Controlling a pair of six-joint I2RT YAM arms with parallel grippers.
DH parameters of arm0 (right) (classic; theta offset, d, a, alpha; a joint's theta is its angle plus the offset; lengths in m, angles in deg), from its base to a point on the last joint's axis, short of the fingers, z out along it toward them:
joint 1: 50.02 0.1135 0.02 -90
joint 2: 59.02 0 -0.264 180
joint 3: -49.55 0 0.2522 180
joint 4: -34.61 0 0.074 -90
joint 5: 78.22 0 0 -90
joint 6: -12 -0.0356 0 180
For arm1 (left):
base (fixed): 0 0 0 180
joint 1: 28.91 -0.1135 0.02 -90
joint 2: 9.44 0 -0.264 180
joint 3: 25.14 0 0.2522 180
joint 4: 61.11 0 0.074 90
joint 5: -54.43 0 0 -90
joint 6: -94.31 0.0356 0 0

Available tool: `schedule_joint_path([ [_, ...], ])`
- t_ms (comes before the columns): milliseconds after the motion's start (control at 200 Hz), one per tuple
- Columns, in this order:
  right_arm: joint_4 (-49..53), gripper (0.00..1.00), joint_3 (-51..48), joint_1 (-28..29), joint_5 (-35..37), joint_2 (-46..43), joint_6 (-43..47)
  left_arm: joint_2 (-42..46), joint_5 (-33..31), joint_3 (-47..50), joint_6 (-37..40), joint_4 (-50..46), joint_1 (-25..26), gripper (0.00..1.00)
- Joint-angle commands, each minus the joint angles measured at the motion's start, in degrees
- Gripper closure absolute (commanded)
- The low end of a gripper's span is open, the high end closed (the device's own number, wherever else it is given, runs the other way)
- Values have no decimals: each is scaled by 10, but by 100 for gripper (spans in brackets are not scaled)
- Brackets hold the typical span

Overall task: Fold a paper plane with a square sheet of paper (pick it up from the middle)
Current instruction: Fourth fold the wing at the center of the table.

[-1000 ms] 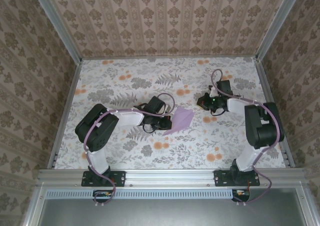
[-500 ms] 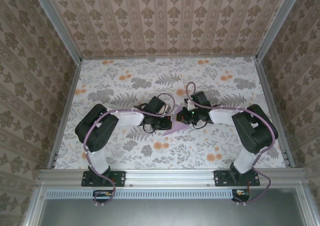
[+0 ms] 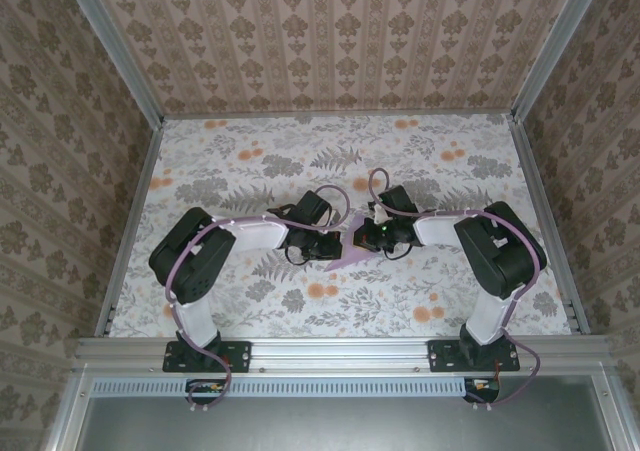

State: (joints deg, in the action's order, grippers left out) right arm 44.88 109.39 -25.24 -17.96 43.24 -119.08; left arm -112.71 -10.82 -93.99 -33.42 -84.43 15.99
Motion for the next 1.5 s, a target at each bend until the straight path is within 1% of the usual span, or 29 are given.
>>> schedule_joint_path([
  [0, 66, 100, -3, 0, 72, 29, 21, 32, 19, -13, -13, -38, -3, 95],
  [135, 74, 100, -1, 0, 81, 32, 23, 34, 38, -2, -52, -6, 0, 88],
  [235, 75, 100, 0, 0, 80, 36, 22, 22, 63, 3, -79, 21, 2, 87],
  [450, 79, 100, 0, 0, 83, 42, 21, 5, 54, -3, -89, 4, 6, 84],
  [700, 85, 100, 3, 0, 85, 46, 21, -10, 43, 14, -111, 2, 2, 85],
  [1005, 91, 100, 4, 0, 89, 51, 22, -4, 30, 39, -119, 1, -5, 85],
  [1280, 99, 100, 7, 0, 95, 57, 24, 12, 31, 74, -130, 17, -12, 86],
  [1495, 117, 100, 14, 0, 106, 65, 26, 32, 33, 114, -137, 30, -15, 91],
])
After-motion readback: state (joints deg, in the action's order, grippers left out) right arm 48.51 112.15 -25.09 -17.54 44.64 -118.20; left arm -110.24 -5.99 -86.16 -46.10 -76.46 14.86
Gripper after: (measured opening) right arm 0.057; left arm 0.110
